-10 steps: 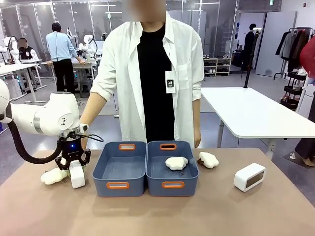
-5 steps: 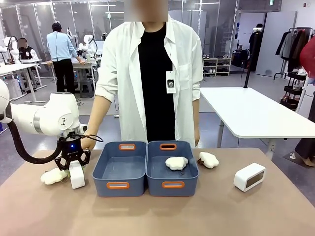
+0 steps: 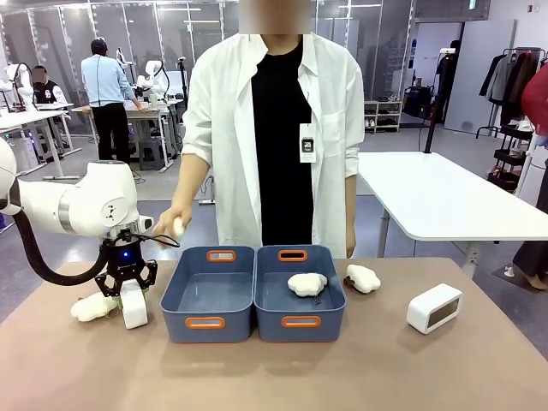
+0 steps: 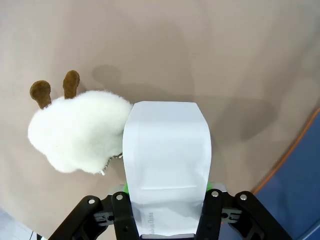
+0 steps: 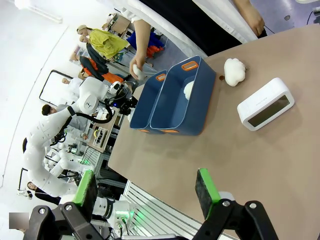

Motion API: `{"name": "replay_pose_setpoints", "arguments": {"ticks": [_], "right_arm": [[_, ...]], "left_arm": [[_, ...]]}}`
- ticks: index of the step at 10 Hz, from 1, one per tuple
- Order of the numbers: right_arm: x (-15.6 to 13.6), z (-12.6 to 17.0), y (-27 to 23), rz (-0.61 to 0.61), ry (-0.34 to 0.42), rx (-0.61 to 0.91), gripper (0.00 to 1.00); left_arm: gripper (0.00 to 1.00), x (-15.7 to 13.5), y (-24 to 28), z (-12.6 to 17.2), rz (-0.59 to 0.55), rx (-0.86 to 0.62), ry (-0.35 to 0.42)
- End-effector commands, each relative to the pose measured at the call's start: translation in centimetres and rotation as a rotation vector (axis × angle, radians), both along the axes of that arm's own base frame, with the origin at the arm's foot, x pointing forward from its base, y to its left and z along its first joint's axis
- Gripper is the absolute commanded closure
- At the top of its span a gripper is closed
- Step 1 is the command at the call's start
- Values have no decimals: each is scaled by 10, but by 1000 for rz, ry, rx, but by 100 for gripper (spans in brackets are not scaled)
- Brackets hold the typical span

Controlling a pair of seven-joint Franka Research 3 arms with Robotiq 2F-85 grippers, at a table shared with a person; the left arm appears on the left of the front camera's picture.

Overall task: Sort the digital clocks into the basket.
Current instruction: Pick up the Digital clock from the table and place it into the empty Plastic storage basket.

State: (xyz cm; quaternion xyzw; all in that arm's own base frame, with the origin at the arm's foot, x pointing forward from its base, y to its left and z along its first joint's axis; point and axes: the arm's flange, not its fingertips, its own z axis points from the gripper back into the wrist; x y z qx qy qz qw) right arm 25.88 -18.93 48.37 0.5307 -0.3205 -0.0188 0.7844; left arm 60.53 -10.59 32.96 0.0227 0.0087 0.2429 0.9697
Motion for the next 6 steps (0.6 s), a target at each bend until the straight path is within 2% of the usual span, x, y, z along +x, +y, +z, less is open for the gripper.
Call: {"name": "replay_pose_setpoints", "arguments": {"ticks": [1,6], "right_arm": [[-1,1,0,4,-11,-1,0],[-1,1,0,4,-11,-1,0]], "left_arm": [[100,0,0,1,0,-1,-4],[100,0,0,1,0,-1,-4]]}}
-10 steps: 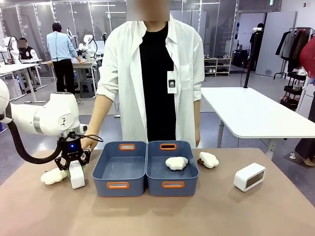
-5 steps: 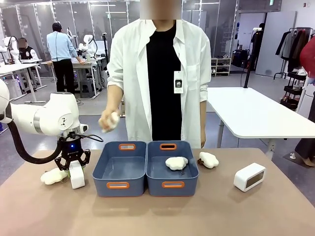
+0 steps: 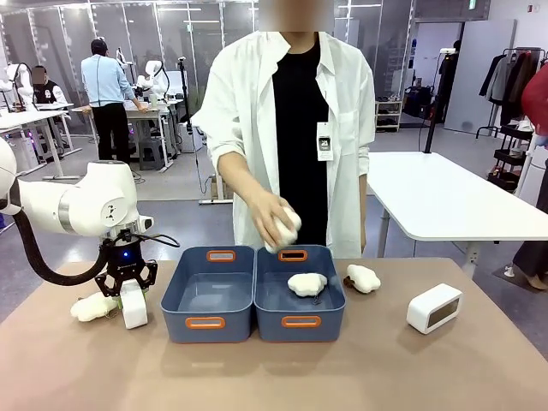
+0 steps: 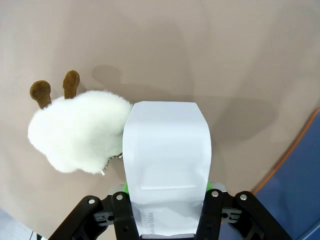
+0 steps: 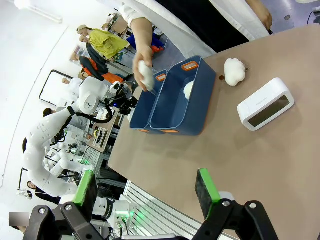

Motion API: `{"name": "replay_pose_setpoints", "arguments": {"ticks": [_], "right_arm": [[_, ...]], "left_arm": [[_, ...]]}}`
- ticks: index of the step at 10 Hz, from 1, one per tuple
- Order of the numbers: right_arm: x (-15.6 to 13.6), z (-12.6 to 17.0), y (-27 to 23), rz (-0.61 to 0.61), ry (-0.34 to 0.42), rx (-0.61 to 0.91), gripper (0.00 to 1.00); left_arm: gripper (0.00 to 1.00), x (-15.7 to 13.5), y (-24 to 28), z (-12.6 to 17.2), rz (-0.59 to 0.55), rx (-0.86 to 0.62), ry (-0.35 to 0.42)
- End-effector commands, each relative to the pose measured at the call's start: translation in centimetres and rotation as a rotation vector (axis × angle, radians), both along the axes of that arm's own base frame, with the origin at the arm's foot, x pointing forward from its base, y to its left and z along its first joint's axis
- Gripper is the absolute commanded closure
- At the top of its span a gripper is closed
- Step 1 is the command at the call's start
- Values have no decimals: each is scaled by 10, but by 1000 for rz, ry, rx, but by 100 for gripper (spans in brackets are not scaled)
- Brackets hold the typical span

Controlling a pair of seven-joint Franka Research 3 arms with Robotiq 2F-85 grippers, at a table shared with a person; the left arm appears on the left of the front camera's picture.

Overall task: Sort the digital clocks into the basket.
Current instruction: Pick up the Digital clock from the table and place it into the empty Plastic storage basket.

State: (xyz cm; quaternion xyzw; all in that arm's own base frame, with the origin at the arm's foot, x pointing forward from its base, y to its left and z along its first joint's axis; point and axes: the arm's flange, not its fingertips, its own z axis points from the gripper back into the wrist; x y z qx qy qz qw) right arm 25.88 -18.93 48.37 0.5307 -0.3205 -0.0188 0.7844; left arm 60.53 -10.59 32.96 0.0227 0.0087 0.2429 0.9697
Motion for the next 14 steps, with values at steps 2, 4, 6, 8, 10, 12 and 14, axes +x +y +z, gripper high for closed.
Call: {"name": "replay_pose_setpoints", "arguments": {"ticks": [2,4,6,8,10,12,14], "right_arm": [[-1,1,0,4,-11,-1,0],[-1,1,0,4,-11,-1,0],[-1,1,0,4,-11,-1,0],[-1,1,0,4,-11,-1,0],[-1,1,0,4,-11,-1,0],[-1,1,0,4,-11,-1,0],[-1,1,0,4,-11,-1,0]], "left_arm": [[100,0,0,1,0,-1,-4],[50,-5,8,16,-41,-2,9],[50,-24,25,54,-80,13,42],[50,-45,37,95,-199,-35,20],[50,-90,42,137,-488,-69,-57],[50,-113,36,150,-502,-75,-93],[50,-132,11,160,-537,-165,-116]]}}
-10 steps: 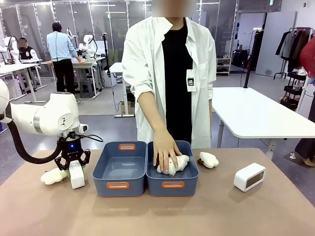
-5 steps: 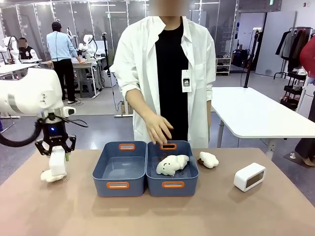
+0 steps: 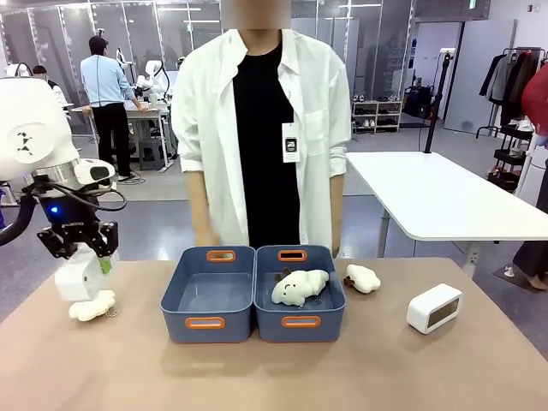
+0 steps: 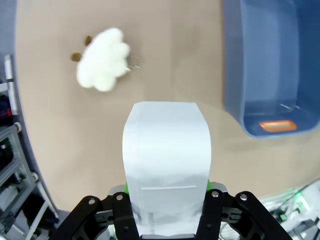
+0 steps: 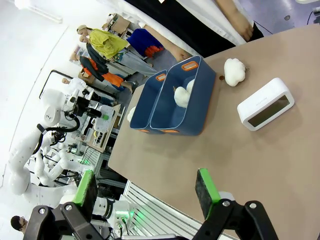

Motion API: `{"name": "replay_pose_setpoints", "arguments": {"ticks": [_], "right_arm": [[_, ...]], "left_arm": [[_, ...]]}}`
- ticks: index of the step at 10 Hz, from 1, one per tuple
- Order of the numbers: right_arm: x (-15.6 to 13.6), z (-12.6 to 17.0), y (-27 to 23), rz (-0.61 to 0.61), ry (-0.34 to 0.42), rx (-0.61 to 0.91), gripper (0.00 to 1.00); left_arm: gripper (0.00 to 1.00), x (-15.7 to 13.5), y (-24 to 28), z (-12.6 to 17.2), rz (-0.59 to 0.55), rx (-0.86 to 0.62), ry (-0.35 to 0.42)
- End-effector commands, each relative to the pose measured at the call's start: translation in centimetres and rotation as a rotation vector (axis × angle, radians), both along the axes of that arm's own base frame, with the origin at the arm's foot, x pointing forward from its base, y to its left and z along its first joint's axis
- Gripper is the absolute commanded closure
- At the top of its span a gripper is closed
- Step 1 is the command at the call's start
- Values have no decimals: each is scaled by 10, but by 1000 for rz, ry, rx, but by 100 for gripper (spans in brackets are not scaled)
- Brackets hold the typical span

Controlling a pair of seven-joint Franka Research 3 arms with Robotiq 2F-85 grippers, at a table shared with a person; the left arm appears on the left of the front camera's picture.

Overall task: Sort the digital clocks into the basket.
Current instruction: Pick up the Digital clock from the table and place it into the empty Plastic storage basket.

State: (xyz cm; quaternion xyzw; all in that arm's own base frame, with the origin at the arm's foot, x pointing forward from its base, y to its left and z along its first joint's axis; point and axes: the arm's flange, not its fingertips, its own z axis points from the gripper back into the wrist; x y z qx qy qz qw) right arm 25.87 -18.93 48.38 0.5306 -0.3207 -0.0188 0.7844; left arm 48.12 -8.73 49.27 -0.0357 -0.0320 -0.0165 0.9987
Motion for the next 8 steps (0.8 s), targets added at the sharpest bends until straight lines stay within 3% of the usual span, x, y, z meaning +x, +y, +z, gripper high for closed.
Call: {"name": "replay_pose_setpoints", "arguments": {"ticks": [1,3,5,8], "right_arm": [[-1,1,0,4,-11,-1,0],[-1,1,0,4,-11,-1,0],[-1,1,0,4,-11,-1,0],[-1,1,0,4,-11,-1,0]], "left_arm": [[50,-18,-37,2,-39,-81,-5],[50,-22,-114,7,-54,-41,-3],[50,-11,-155,12,21,-14,1],[50,50,-195,8,65,35,12]]}}
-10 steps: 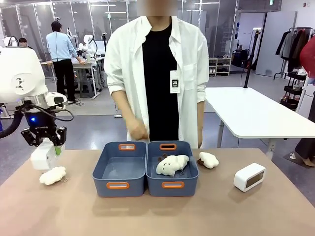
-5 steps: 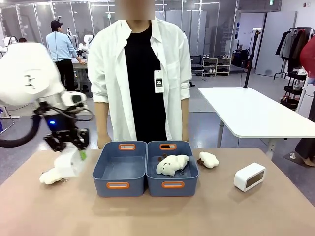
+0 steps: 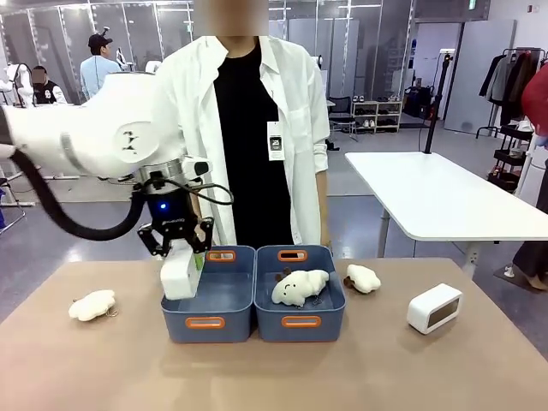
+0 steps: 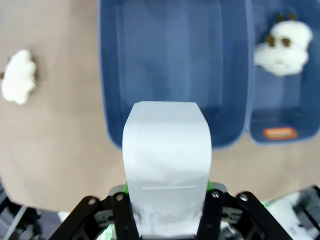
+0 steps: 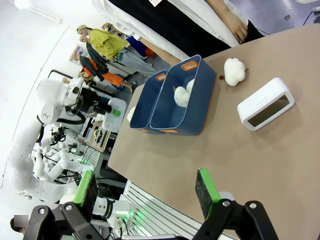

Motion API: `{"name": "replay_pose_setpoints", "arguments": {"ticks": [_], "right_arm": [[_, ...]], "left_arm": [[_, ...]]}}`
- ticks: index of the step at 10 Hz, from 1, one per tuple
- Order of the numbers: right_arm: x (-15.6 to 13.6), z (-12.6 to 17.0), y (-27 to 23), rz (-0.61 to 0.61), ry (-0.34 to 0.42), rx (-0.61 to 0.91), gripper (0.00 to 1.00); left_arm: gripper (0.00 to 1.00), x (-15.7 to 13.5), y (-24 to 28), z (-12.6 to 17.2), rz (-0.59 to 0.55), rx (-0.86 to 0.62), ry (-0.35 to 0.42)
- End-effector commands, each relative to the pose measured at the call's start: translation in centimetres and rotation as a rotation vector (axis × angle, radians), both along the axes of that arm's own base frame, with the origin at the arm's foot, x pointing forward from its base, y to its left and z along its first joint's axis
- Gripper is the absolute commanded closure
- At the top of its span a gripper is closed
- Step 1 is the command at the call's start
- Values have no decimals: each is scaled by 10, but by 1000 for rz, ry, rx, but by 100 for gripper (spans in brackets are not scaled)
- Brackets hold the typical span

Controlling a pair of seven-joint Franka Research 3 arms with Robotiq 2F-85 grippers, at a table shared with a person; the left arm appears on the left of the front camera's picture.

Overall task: Sort the digital clocks into the basket.
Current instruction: Pick up the Digital clock from the table and place it into the empty Plastic storage basket.

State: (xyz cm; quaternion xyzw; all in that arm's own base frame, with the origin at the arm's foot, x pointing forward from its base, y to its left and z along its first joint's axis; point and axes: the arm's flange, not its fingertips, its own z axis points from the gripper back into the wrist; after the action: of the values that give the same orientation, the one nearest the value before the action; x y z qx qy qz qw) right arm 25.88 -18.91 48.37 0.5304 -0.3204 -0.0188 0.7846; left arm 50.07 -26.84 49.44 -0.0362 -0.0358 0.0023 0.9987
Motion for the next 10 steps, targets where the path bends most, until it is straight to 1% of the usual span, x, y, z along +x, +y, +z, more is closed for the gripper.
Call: {"name": "replay_pose_setpoints", "arguments": {"ticks": [1,2,3,4,6,8,10], "right_arm": [[-1,1,-1,4,-11,-1,0],[-1,1,-1,4,-11,-1,0],[-1,1,-1,4,-11,-1,0],[-1,1,-1,4,-11,-1,0],[-1,1,-1,4,-11,-1,0],[-1,1,-1,4,-11,-1,0],[-1,1,-1,4,-11,-1,0]], "left_arm": [[50,50,-18,0,32,42,24],[50,64,-22,-8,36,34,43],[50,77,-23,-15,34,55,24],[50,90,-24,-27,39,59,23],[50,110,-22,-57,72,45,16],[50,120,-21,-93,80,52,47],[50,120,-19,-110,96,73,65]]}}
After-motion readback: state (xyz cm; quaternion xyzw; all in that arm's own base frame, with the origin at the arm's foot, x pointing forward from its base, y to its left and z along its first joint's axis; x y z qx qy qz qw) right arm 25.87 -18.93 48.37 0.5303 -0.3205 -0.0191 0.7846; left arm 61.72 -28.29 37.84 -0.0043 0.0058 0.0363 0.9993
